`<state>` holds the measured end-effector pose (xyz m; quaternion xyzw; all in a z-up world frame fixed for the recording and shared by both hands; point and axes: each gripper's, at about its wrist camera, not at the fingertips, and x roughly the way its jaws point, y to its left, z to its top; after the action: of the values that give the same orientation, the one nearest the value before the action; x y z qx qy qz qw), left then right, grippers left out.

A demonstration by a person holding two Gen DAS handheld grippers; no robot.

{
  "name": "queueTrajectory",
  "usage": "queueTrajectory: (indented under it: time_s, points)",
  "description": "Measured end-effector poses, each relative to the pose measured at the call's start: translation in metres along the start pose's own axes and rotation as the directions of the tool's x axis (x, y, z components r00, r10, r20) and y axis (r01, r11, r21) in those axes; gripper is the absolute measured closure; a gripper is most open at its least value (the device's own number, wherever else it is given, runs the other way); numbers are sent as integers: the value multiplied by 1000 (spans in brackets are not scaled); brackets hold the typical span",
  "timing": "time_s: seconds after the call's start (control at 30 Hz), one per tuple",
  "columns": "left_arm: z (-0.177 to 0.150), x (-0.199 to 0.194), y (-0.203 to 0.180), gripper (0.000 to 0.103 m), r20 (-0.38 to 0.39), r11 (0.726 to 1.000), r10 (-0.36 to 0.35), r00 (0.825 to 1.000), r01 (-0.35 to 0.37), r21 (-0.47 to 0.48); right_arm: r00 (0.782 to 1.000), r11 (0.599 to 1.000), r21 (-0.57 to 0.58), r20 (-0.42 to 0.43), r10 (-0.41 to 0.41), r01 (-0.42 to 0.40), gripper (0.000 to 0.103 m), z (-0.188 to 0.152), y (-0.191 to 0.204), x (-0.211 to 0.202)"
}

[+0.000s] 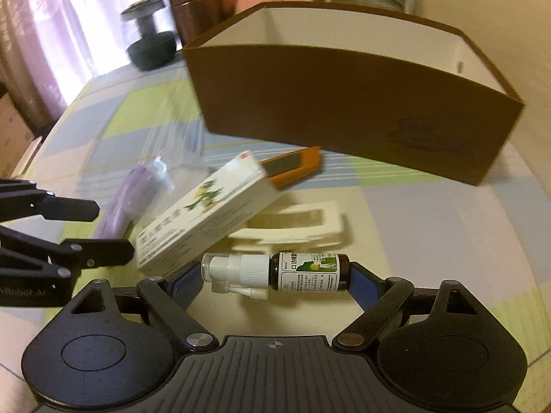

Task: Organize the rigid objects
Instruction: 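Grasp the white-green cream box with the left tool while the right tool grasps the spray bottle, then carry the cream box and spray bottle over the brown box with both tools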

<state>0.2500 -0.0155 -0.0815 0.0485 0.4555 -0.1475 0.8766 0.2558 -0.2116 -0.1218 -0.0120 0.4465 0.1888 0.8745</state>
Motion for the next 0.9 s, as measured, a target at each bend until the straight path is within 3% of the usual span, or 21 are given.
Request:
queueTrajectory:
  time_s: [0.27, 0.57, 0.63, 0.8, 0.9]
  points:
    - [25, 30, -20, 47, 0, 994, -44, 999, 44, 100, 1000, 996, 85, 4, -28, 27, 17, -5, -28, -11]
    - [31, 54, -31, 48, -32, 989, -36, 999, 40, 144, 999, 989, 144, 7, -35, 33, 17, -9, -52, -18]
    - [31, 55, -33, 59, -41, 989, -42, 998, 48, 142, 999, 989, 147, 10, -34, 32, 17, -10, -54, -20]
    - [31, 56, -36, 69, -50, 991, -32, 998, 39, 127, 1000, 989, 147, 18, -25, 22, 17, -10, -58, -23]
    - [31, 52, -37, 70, -48, 995, -18, 999, 23, 99, 999, 989, 145, 31, -14, 10, 17, -9, -60, -25]
